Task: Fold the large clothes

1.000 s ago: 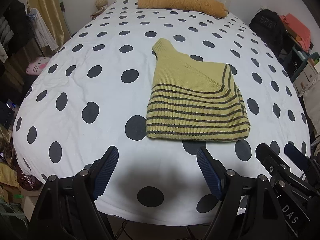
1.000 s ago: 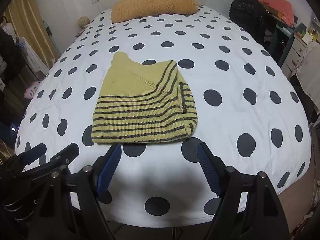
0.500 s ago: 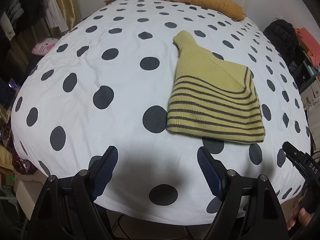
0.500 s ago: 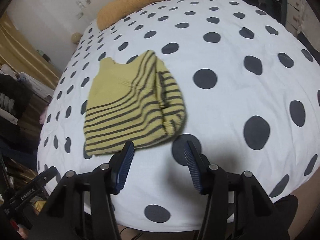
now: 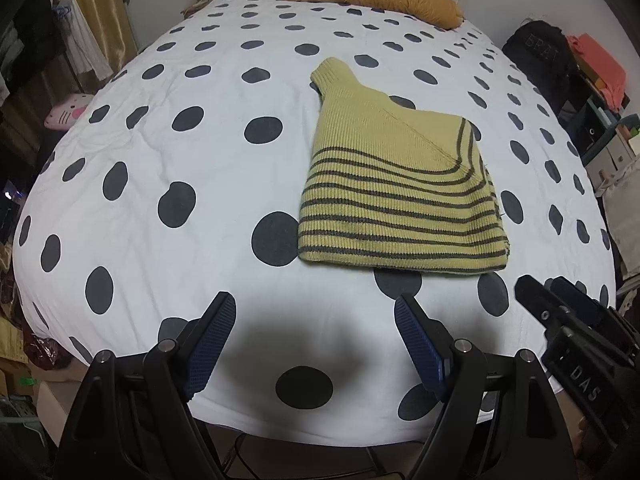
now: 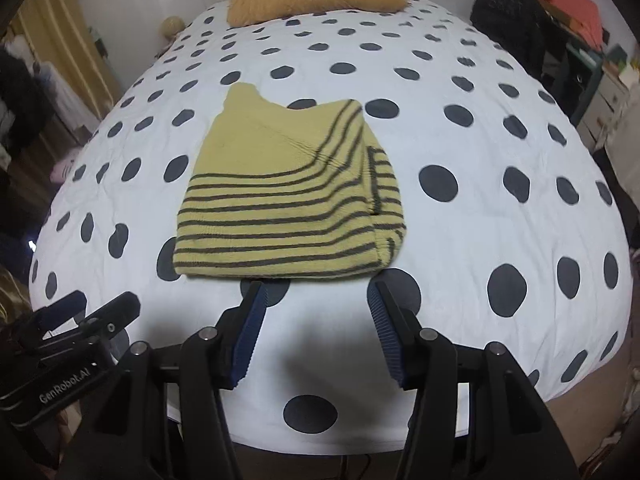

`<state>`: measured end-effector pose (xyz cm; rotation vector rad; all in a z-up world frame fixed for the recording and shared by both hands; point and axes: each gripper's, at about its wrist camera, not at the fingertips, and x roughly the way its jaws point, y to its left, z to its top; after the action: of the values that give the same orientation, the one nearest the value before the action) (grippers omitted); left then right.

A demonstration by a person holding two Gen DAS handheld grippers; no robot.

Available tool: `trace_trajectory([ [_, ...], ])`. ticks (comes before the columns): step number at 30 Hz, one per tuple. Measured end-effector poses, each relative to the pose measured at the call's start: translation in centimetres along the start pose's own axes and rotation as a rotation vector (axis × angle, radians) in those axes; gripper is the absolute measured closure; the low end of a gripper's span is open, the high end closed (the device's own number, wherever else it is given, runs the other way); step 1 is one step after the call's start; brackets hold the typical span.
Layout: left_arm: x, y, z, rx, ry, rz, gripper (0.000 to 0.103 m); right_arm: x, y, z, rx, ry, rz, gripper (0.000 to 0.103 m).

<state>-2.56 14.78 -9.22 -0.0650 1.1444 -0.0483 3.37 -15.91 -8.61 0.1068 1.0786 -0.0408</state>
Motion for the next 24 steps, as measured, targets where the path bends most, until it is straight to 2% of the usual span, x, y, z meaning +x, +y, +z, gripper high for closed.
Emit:
trace_trajectory([
  [2,0.0,0.4,0.0,-0.009,0.001,0.000,0.021,0.0,0.6,0.2,-0.019,-0.008,0.014,0.039],
  [4,0.3,1.1,0.0,-0.027,0.012,0.000,0.021,0.6,0.5,0.6,-0.015,-0.013,0.043,0.039],
  [5,0.4,1.4,0.0,-0.035,0.017,0.001,0.021,1.0,0.1,0.9,0.002,-0.026,0.084,0.039],
  [6,0.6,1.7,-0.2,-0.045,0.023,0.005,0.021,1.7,-0.5,1.4,0.024,-0.042,0.161,0.040],
  [7,0.7,2.1,-0.2,-0.054,0.028,0.007,0.021,3.2,-1.6,2.2,0.056,-0.033,0.261,0.055],
  [8,0.9,2.4,-0.3,-0.063,0.035,0.009,0.021,4.3,-2.0,2.8,0.081,-0.014,0.308,0.079],
  [9,1.1,2.7,-0.3,-0.071,0.041,0.012,0.021,6.3,-3.1,3.7,0.131,0.008,0.339,0.083],
  [12,1.7,3.4,-0.2,-0.086,0.054,0.019,0.021,9.8,-4.8,5.8,0.217,0.025,0.359,0.083],
  [14,2.1,3.6,0.0,-0.093,0.062,0.023,0.021,11.2,-5.2,6.8,0.231,0.036,0.384,0.083],
  [15,2.4,3.6,0.1,-0.096,0.067,0.023,0.021,12.1,-5.3,7.3,0.223,0.044,0.351,0.083],
  [16,2.6,3.7,0.2,-0.096,0.072,0.024,0.021,12.8,-5.6,7.7,0.212,0.049,0.297,0.089],
  [17,2.7,3.5,0.2,-0.095,0.077,0.026,0.021,13.6,-6.2,8.0,0.210,0.051,0.258,0.103],
  [19,2.9,3.5,0.2,-0.091,0.079,0.026,0.021,14.9,-7.6,8.7,0.224,0.054,0.226,0.103],
  [22,3.2,3.6,0.1,-0.090,0.090,0.016,0.021,14.4,-7.7,9.6,0.167,0.034,0.157,0.103],
  [24,3.2,3.6,0.0,-0.094,0.092,0.013,0.021,13.4,-7.6,9.7,0.168,0.018,0.157,0.103],
])
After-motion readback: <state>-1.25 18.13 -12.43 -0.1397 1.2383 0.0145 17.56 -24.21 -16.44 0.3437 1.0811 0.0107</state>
